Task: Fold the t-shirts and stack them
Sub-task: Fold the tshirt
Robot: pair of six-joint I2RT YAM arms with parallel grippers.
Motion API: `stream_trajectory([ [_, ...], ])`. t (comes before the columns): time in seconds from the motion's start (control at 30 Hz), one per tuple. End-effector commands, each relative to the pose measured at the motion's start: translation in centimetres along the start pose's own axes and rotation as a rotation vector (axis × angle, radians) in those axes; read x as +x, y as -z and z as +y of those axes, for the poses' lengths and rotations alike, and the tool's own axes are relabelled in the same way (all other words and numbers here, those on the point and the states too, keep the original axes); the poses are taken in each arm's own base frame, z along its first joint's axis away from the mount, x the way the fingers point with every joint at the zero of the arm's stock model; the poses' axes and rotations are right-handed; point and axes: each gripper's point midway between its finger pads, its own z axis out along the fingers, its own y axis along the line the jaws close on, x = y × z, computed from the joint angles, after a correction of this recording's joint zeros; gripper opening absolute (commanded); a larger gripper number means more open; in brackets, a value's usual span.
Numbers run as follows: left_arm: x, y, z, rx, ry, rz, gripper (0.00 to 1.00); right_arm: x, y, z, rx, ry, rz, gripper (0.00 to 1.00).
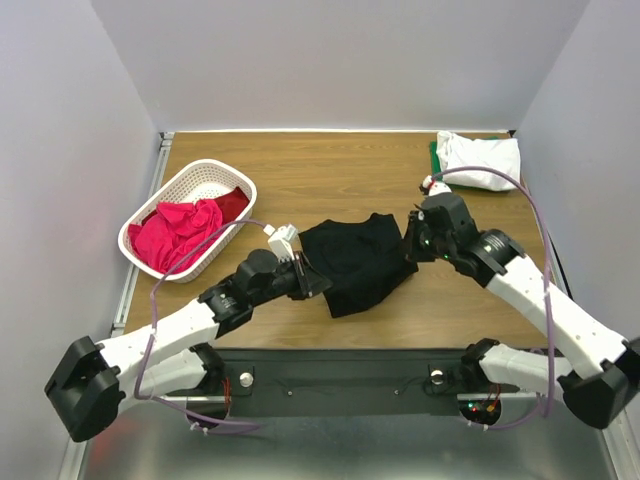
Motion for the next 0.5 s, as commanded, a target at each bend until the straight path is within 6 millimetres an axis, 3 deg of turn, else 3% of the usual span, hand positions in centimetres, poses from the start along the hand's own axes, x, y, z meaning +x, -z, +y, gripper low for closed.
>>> stream_trajectory([
  [0.0, -5.6, -0.2, -2.0, 0.098, -0.042, -0.161, 0.0, -5.2, -1.7, 1.2, 0.024, 0.059, -0.155, 0.0],
  [0.23, -7.1, -1.4, 0.2, 0.099, -0.077, -0.136, 0.0, -8.4, -4.8, 2.1, 0.078, 0.12, -0.2, 0.0],
  [0.47, -9.1, -3.6, 2.8, 0.07, -0.1, -0.114, 0.0, -9.9, -9.9, 1.6, 0.14, 0.153, -0.173, 0.0],
])
